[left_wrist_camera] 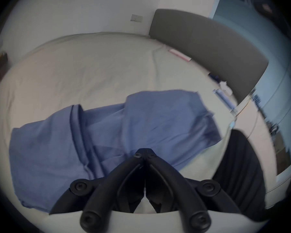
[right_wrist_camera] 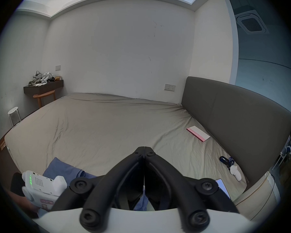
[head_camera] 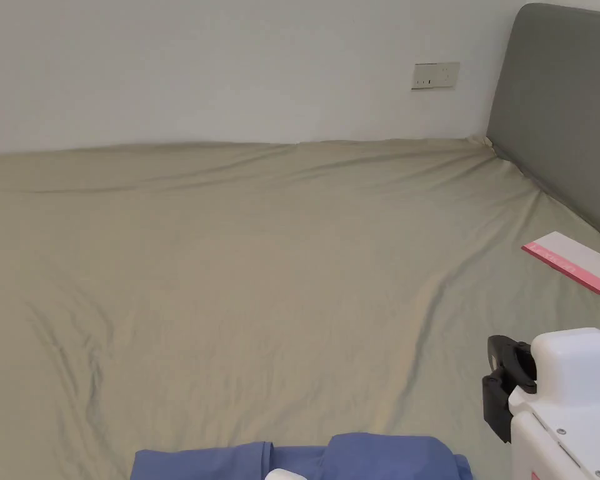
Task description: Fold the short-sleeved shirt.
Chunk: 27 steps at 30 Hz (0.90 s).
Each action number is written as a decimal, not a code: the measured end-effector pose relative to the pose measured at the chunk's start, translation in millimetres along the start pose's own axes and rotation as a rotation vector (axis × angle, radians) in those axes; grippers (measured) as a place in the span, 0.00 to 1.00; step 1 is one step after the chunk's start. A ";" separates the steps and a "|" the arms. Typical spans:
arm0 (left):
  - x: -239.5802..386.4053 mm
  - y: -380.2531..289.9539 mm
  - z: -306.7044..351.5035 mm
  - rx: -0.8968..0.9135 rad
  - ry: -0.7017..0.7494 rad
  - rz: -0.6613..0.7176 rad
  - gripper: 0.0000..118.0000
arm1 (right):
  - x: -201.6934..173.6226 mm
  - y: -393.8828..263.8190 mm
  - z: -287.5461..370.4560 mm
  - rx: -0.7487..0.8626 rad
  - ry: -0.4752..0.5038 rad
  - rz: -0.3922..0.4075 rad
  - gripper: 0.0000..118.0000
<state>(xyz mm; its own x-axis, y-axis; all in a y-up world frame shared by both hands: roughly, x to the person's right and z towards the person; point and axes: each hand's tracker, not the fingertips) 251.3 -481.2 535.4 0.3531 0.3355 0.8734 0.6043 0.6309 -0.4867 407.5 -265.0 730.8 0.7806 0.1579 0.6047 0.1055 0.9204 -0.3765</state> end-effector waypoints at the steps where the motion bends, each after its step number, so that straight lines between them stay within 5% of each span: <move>1: -4.2 3.7 9.1 0.028 -0.050 0.047 0.00 | 0.8 0.5 1.0 0.002 -0.001 0.001 0.02; 7: -76.7 16.8 74.7 0.161 -0.139 0.291 0.02 | 1.8 3.0 -0.6 0.005 -0.003 0.008 0.02; 11: -144.0 8.6 116.7 0.211 0.016 0.346 0.38 | -4.1 2.8 -4.5 0.000 0.008 0.013 0.02; 13: -171.2 1.6 129.6 0.185 0.100 0.359 0.67 | -8.3 2.5 -6.6 -0.009 0.016 0.024 0.02; 15: -200.7 -8.7 137.5 0.166 0.057 0.435 0.94 | -12.2 1.6 -7.9 -0.018 0.024 0.043 0.02; 16: -214.4 -15.3 138.3 0.161 0.003 0.497 1.00 | -14.4 1.6 -8.8 -0.023 0.025 0.053 0.02; 20: -260.3 -42.9 125.1 0.176 -0.183 0.763 1.00 | -18.6 4.0 -11.6 -0.033 0.059 0.024 0.02; 27: -267.2 -54.7 76.7 0.110 -0.453 0.901 1.00 | -27.9 4.3 -11.6 -0.045 0.071 0.038 0.02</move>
<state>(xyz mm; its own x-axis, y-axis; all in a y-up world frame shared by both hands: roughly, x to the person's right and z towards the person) 69.1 -551.7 330.2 0.3269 0.9376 0.1185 0.1699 0.0651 -0.9833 393.3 -269.7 704.1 0.8260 0.1654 0.5388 0.1010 0.8971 -0.4302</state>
